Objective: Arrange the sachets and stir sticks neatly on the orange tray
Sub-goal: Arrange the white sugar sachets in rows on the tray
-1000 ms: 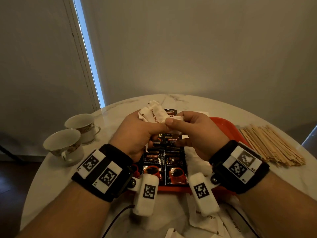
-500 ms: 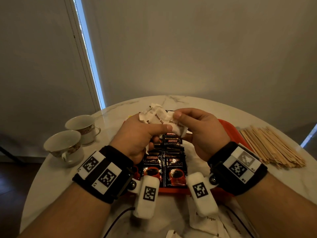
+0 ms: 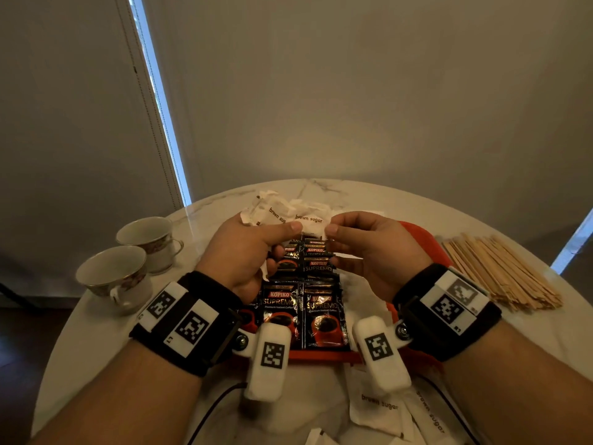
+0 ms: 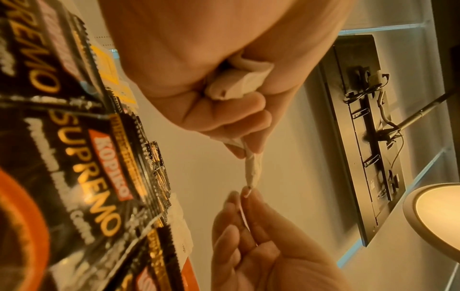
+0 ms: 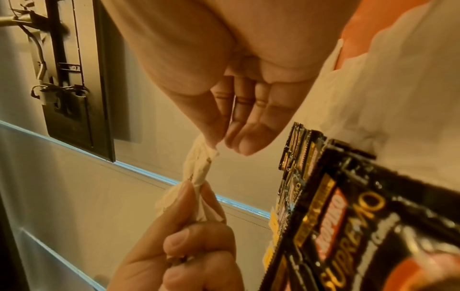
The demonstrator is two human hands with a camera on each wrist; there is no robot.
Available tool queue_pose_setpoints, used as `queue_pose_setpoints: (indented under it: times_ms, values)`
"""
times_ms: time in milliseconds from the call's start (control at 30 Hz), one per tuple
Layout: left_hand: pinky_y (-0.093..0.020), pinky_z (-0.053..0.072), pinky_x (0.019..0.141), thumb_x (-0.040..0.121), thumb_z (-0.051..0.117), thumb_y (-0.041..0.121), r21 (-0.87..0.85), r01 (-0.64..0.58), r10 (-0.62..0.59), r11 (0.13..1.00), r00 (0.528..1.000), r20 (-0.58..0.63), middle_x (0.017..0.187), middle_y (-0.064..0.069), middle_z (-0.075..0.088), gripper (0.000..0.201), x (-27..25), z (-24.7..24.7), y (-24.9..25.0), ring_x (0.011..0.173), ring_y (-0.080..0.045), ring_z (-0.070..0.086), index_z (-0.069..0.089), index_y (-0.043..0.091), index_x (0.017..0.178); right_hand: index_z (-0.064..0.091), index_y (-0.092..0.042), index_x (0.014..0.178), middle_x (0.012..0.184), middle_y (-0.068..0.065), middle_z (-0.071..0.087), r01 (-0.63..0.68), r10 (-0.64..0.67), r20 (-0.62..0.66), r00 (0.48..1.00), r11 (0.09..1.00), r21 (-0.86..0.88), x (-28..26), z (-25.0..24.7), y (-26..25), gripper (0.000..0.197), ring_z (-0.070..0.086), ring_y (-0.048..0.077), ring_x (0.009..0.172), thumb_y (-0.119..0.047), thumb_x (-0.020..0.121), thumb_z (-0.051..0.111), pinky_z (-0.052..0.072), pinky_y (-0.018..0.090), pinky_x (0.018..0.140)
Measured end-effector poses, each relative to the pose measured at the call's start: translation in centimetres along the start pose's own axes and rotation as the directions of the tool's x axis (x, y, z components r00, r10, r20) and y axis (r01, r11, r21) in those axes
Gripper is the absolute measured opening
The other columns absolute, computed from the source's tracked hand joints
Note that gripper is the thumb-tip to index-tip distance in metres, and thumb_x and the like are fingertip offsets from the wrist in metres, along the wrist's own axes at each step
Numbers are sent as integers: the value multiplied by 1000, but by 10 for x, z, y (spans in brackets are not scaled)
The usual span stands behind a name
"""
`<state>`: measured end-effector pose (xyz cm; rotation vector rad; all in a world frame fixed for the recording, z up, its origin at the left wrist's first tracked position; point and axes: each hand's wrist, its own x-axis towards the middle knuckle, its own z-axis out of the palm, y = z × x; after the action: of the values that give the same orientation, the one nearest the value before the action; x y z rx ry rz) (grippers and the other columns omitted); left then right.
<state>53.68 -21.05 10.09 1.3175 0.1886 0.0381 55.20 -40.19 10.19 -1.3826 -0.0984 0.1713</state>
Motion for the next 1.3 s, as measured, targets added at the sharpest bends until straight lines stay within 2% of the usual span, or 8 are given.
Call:
queue_pose_setpoints:
  times_ms: [167,400,533,667,867,1033,1167,1300]
  values:
    - [-17,33,34,86,80,10,-15,12,-12,1000,1000,9,67,1,64,23,-3,5,-1,49,-5,50,70,5,107,68,-4,91,75,8,70,18,-16,36,999,999,-51,2,1,-8,6,65,17,67,1,89,71,56,27,60]
    - [-17,34,34,89,79,13,-53,26,-28,998,999,-33,95,-11,71,39,3,0,2,48,-5,52,67,2,124,61,-13,77,72,11,61,-113,81,-382,921,992,-62,63,-76,-17,22,55,13,49,4,90,67,48,26,50]
    - [-17,34,34,88,79,14,-33,35,-36,999,999,-28,93,-10,71,40,6,-2,0,48,-5,53,68,2,124,69,-16,86,109,18,73,-366,201,-470,860,883,-293,121,-150,19,10,70,28,85,-18,80,76,60,46,86]
    - [-17,35,34,88,79,15,-28,44,-45,999,999,-22,100,-12,72,37,8,-4,-1,48,-5,54,69,3,123,72,-9,70,72,12,68,-462,234,-500,834,790,-402,115,-128,6,17,59,28,79,-14,86,75,46,37,76]
    - [-17,33,33,90,77,13,-28,42,-43,999,999,-25,93,-11,69,30,6,-3,1,48,-6,51,70,2,117,75,3,91,83,19,74,-444,223,-464,857,776,-448,111,-119,-1,10,67,27,78,-6,88,73,57,45,96]
    - [-16,33,33,90,76,12,-17,48,-48,999,999,-18,93,-11,69,18,4,-1,3,48,-6,50,71,6,107,66,2,123,97,15,72,-370,192,-429,883,848,-380,113,-133,8,36,73,25,82,2,87,69,63,37,80]
    - [-16,33,33,90,76,13,-15,60,-61,998,998,-16,79,-5,69,18,3,-1,3,48,-6,50,70,7,107,71,1,108,87,12,70,-383,188,-456,870,840,-385,106,-122,1,23,63,23,72,-11,88,72,60,41,86]
    - [-16,32,33,94,72,11,-2,76,-76,997,997,13,77,-5,72,18,-1,1,4,49,-7,49,68,7,110,73,-2,103,96,10,72,-456,313,-372,874,793,-404,99,-106,-2,14,53,17,68,-11,94,68,50,30,61]
